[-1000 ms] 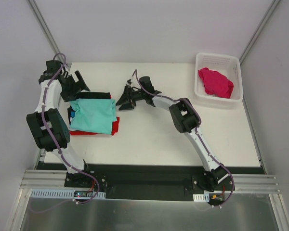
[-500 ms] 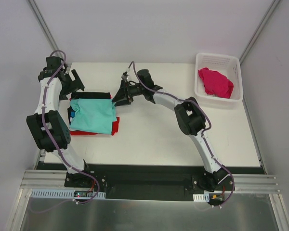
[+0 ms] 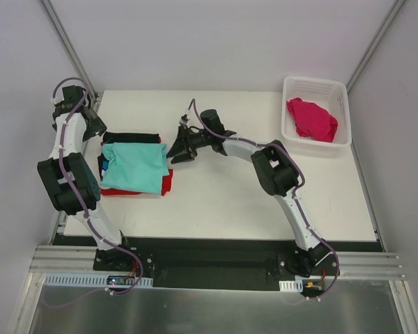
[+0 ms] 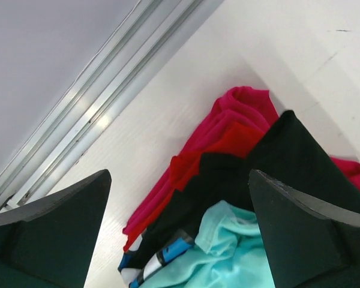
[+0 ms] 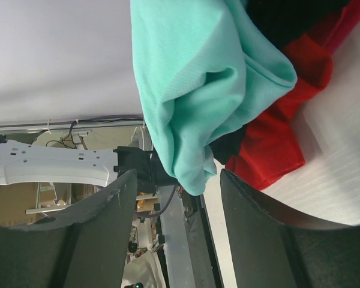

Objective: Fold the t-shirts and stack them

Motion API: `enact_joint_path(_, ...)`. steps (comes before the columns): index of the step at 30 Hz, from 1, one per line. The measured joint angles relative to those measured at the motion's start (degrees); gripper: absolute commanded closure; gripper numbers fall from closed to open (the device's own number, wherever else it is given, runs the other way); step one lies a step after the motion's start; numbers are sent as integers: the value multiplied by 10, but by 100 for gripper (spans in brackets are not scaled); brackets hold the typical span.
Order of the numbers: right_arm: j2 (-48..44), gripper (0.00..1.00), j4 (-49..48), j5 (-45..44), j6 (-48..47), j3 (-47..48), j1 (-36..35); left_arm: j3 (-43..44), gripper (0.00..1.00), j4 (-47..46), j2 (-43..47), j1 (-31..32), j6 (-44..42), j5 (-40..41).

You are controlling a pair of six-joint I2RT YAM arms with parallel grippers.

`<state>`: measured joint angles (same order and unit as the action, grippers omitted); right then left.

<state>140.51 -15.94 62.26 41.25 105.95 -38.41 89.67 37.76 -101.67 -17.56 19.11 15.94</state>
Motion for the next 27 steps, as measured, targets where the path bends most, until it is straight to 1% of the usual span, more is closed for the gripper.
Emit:
enact_joint_path(5,-9,40,0,0,-10,-26,0,21,1,-11,-64,-15,8,-1)
enact_joint_path(10,-14,39,-2,0,-17,-39,1,21,1,-14,-121,-29,38,-29)
enact_joint_path(19,-35,40,-1,2,-28,-85,5,39,1,-15,-154,-31,70,-70)
enact_joint_path(27,-47,40,0,1,-30,-91,10,37,1,-16,-188,-34,82,-129)
